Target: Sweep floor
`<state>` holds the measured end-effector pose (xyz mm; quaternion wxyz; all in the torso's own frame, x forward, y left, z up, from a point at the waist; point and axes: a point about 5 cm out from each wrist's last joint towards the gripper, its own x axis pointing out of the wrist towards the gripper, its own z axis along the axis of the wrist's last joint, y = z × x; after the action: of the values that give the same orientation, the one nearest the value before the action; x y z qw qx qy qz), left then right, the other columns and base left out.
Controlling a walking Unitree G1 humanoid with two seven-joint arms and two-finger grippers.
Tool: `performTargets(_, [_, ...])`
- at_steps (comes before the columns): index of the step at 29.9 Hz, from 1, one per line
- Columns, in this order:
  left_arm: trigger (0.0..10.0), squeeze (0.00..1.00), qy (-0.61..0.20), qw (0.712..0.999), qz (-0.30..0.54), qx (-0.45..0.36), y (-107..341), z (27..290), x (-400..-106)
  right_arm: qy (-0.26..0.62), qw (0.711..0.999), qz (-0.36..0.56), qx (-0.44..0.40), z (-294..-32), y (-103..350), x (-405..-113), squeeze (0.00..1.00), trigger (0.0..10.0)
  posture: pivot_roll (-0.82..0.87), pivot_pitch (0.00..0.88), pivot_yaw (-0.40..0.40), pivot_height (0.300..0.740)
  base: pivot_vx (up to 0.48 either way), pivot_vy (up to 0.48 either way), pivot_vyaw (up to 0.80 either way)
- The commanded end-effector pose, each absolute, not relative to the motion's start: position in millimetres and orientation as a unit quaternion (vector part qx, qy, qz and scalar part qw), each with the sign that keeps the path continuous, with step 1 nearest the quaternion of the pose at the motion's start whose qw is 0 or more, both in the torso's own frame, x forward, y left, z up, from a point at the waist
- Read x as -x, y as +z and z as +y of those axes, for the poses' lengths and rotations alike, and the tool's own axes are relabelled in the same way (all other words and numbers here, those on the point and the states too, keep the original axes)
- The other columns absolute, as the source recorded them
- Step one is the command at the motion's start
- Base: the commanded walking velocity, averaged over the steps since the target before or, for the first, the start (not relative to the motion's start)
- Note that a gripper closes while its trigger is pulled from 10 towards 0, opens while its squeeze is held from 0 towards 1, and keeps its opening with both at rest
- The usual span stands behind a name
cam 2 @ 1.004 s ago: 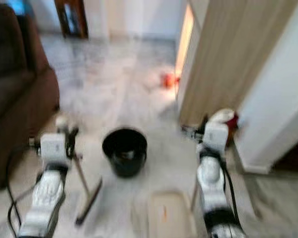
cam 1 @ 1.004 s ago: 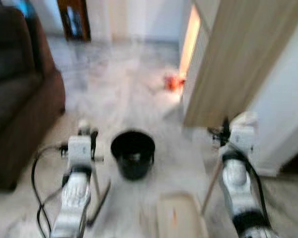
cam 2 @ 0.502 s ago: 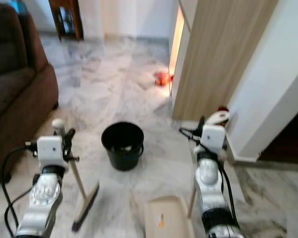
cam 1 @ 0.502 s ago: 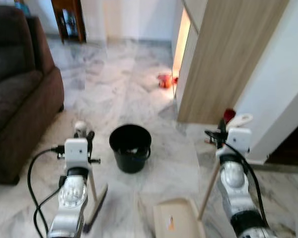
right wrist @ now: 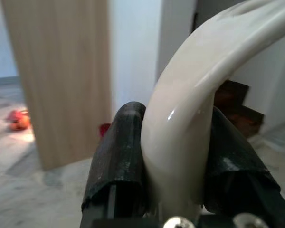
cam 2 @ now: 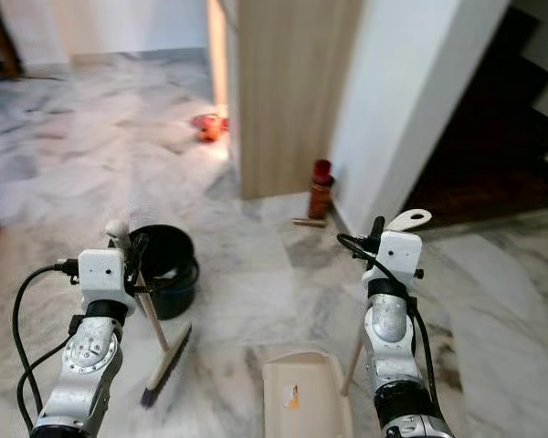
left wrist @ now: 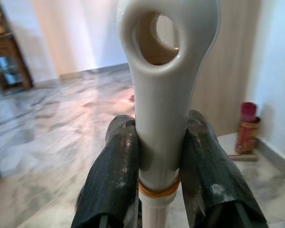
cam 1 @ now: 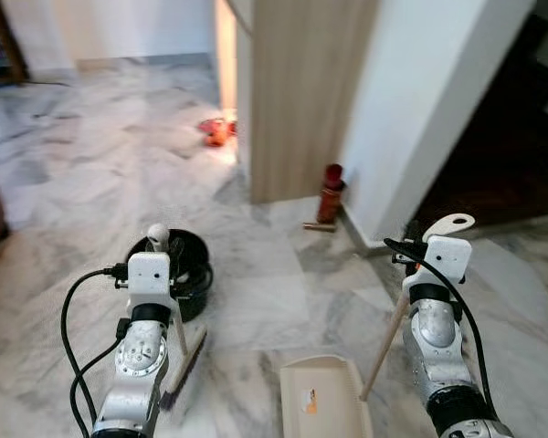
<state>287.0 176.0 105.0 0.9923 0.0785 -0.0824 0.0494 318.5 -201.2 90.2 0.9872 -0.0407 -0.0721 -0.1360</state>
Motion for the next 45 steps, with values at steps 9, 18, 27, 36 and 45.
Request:
performTargets(9, [10.0, 0.00, 0.051, 0.990, -0.097, -0.085, 113, 181, -296, -0.142, 0.986, -0.087, 0.032, -201, 100, -325, 0.00, 10.0, 0.09, 0.000, -0.035, 0.740, 0.000, 0.000, -0.80])
performTargets(18, [10.0, 0.00, 0.061, 0.988, -0.100, -0.096, 118, 191, -307, -0.148, 0.984, -0.090, 0.033, -199, 104, -330, 0.00, 10.0, 0.10, 0.000, -0.017, 0.740, 0.000, 0.000, -0.80])
performTargets(27, [10.0, 0.00, 0.073, 0.986, -0.106, -0.105, 125, 206, -313, -0.152, 0.984, -0.093, 0.024, -195, 107, -335, 0.00, 10.0, 0.14, 0.000, -0.008, 0.740, 0.000, 0.000, -0.80])
performTargets(36, [10.0, 0.00, 0.090, 0.982, -0.113, -0.118, 130, 220, -311, -0.151, 0.984, -0.093, 0.018, -192, 108, -337, 0.00, 10.0, 0.17, 0.000, -0.013, 0.740, 0.000, 0.000, -0.80])
performTargets(45, [10.0, 0.00, 0.112, 0.979, -0.127, -0.115, 140, 231, -308, -0.140, 0.986, -0.091, 0.020, -193, 110, -341, 0.00, 10.0, 0.19, 0.000, -0.052, 0.740, 0.000, 0.000, -0.80])
